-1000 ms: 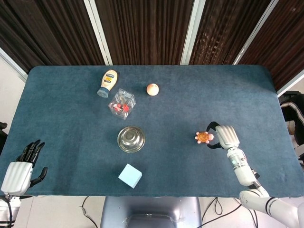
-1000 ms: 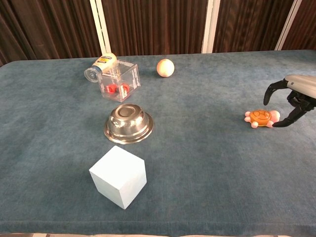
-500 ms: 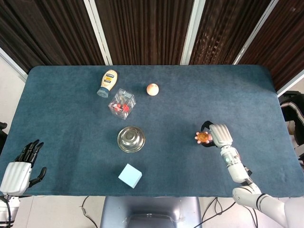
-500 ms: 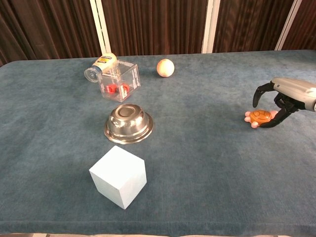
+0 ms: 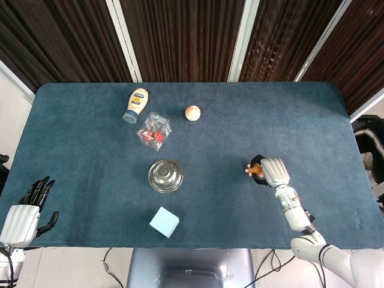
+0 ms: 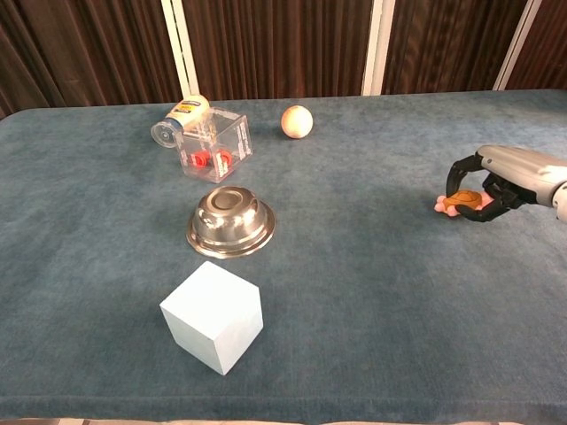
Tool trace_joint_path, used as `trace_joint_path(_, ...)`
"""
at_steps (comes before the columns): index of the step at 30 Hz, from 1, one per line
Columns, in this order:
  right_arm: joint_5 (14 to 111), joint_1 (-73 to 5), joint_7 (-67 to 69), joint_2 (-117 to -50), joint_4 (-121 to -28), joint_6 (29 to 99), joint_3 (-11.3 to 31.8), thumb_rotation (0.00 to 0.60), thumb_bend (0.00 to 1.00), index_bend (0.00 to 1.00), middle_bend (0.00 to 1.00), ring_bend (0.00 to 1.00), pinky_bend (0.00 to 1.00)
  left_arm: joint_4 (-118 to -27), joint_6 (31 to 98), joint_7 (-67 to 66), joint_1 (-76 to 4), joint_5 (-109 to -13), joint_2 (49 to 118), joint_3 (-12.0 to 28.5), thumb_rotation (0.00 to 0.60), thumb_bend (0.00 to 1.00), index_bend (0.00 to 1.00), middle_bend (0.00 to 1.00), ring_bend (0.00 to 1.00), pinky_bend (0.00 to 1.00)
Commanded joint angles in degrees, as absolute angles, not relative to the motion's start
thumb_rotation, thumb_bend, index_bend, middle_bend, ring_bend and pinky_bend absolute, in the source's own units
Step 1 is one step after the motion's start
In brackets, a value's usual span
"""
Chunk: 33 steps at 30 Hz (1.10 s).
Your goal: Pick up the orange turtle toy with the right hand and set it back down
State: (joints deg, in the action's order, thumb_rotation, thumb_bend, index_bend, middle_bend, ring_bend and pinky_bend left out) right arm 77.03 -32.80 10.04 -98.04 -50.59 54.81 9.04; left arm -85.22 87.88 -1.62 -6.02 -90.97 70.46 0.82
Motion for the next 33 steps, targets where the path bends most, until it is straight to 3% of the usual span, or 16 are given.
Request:
trace_joint_path(1, 77.5, -32.7, 10.4, -98.5, -50.0, 55.4, 8.8, 0.600, 0.83, 0.70, 0.53, 0.96, 0.98, -85.2, 87.9, -1.6, -6.0, -90.9, 70.4, 0.8, 0.600, 0.38, 0.03, 0.04, 0.08, 0.38)
trace_joint_path(2, 77.7, -32.7, 10.5, -98.6, -49.8, 55.7, 8.7, 0.600, 0.92, 0.73, 0.56, 0.96, 0.98, -85.2, 87.9, -1.6, -6.0, -90.9, 70.4, 0.8, 0.600, 0.38, 0.03, 0.04, 0.08, 0.38)
trace_joint_path(5, 78.3, -32.4, 10.8, -99.1, -49.1, 56.9, 8.4, 0.600, 1.00, 0.80, 0.62, 0.97, 0.99, -85.3, 88.0, -1.6, -5.9, -90.9, 70.4, 0.8, 0.600, 0.38, 0.03, 0.04, 0.08, 0.38)
trace_joint_path(19, 80.2, -30.8, 8.9, -98.8, -51.2, 63.4, 8.3, 0.600, 1.00, 0.81, 0.64, 0.97, 0.99, -85.4, 88.1, -2.0, -5.9, -91.1, 70.4, 0.8, 0.600, 0.38, 0.05, 0.04, 0.08, 0.38)
trace_joint_path(29, 80.3, -30.4, 6.4, -98.0, -51.1, 63.4, 7.7, 0.600, 1.00, 0.79, 0.64, 0.96, 0.98, -85.5, 87.9, -2.1, -6.0, -91.2, 70.4, 0.7, 0.600, 0.38, 0.05, 0.04, 0.08, 0.38)
trace_joint_path(31, 79.7, -30.4, 6.6, -97.2, -52.0, 61.7, 7.5, 0.600, 0.91, 0.66, 0.58, 0.94, 0.97, -85.5, 87.9, -2.0, -6.0, -91.2, 70.4, 0.7, 0.600, 0.38, 0.05, 0.04, 0.08, 0.38)
trace_joint_path(33, 79.1, -30.3, 6.8, -96.1, -53.6, 60.3, 7.5, 0.600, 0.72, 0.54, 0.48, 0.93, 0.96, -85.4, 87.9, -2.0, -6.0, -91.2, 70.4, 0.7, 0.600, 0.38, 0.05, 0.04, 0.08, 0.38)
